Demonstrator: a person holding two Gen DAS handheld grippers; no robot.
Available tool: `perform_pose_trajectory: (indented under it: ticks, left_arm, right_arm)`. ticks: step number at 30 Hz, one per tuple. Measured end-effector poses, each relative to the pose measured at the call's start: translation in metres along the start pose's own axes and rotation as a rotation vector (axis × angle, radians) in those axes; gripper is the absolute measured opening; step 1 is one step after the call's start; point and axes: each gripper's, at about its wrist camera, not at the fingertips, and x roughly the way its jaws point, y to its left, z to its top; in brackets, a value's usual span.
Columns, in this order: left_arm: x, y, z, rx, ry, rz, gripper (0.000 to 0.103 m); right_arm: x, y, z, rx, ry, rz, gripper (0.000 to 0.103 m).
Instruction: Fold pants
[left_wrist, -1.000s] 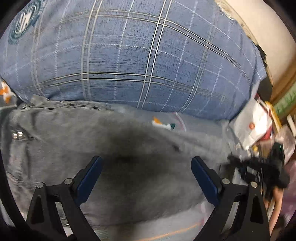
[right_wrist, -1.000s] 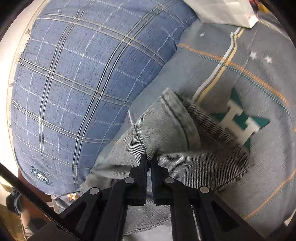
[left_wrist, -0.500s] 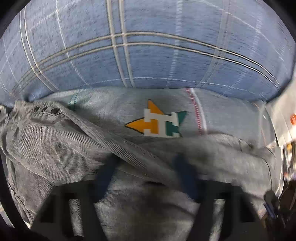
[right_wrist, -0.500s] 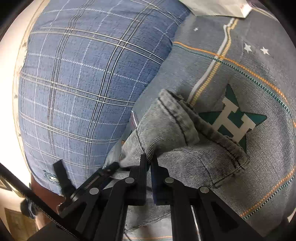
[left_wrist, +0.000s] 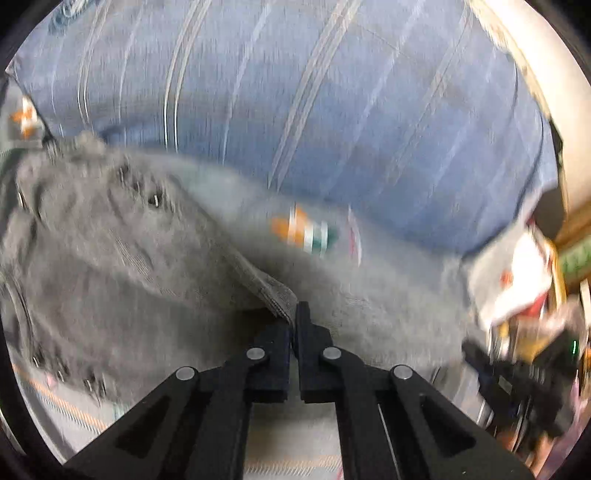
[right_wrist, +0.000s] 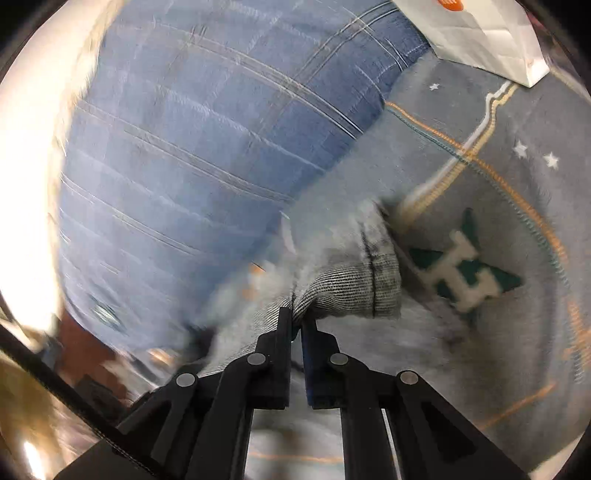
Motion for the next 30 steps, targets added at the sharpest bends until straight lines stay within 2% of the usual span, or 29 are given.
perform_pose_trajectory:
  ticks: [3,5,7,9,10,12,14,16,18,19,22,24,25,26,28,30]
  left_arm:
    - [0.025,0.007,-0.024,0.031,0.079,0.04,0.003]
    - [0.027,0.016,-0.03,-0.004,0.113,0.028,0.003]
    - [0.015,0.022,-0.029,-0.043,0.098,-0.029,0.003]
    - [-0.005,0.015,-0.03,-0.006,0.053,-0.048,0.003]
    - [-0.015,0.015,-0.033,-0.003,0.039,-0.059,0.003]
    - [-0.019,0.015,-0.035,0.008,0.04,-0.061,0.003]
    - [-0.005,0.012,-0.035,0.04,0.061,-0.03,0.003]
    - [0.022,0.017,-0.041,0.069,0.136,0.024,0.003]
    - [0.037,0.03,-0.046,0.008,0.18,0.009,0.003]
    - [0.033,0.032,-0.047,-0.006,0.168,-0.013,0.003]
    - [0.001,0.022,-0.047,0.052,0.058,-0.063,0.003]
    - [-0.008,0.019,-0.047,0.082,0.045,-0.075,0.003]
    - [-0.005,0.022,-0.046,0.082,0.059,-0.073,0.003]
    - [0.006,0.027,-0.047,0.068,0.091,-0.061,0.003]
    - [0.024,0.032,-0.049,0.051,0.131,-0.034,0.003]
    - [0.038,0.034,-0.054,0.083,0.132,-0.012,0.003]
  right_arm:
    - [0.007,-0.017,-0.017,0.026,0.021,-0.098,0.006]
    - [0.011,-0.016,-0.019,0.009,0.037,-0.132,0.006]
    - [0.004,-0.013,-0.018,0.006,0.004,-0.126,0.006]
    - [-0.015,-0.003,-0.018,-0.024,-0.062,-0.077,0.006]
    - [-0.025,0.008,-0.02,-0.074,-0.097,-0.088,0.006]
    - [-0.029,0.018,-0.024,-0.128,-0.111,-0.107,0.006]
    - [-0.019,0.012,-0.029,-0.136,-0.071,-0.163,0.006]
    - [0.0,-0.005,-0.034,-0.063,0.0,-0.185,0.008]
    - [0.01,-0.019,-0.036,0.005,0.038,-0.187,0.007]
    - [0.007,-0.021,-0.039,0.02,0.018,-0.198,0.007]
    - [-0.025,0.005,-0.049,-0.084,-0.128,-0.191,0.007]
    - [-0.041,0.016,-0.057,-0.14,-0.22,-0.265,0.007]
    - [-0.04,0.014,-0.057,-0.145,-0.211,-0.289,0.007]
    - [-0.025,0.006,-0.053,-0.133,-0.139,-0.302,0.007]
    - [0.001,-0.019,-0.049,-0.031,0.003,-0.251,0.007]
    - [0.013,-0.029,-0.049,0.023,0.056,-0.237,0.008]
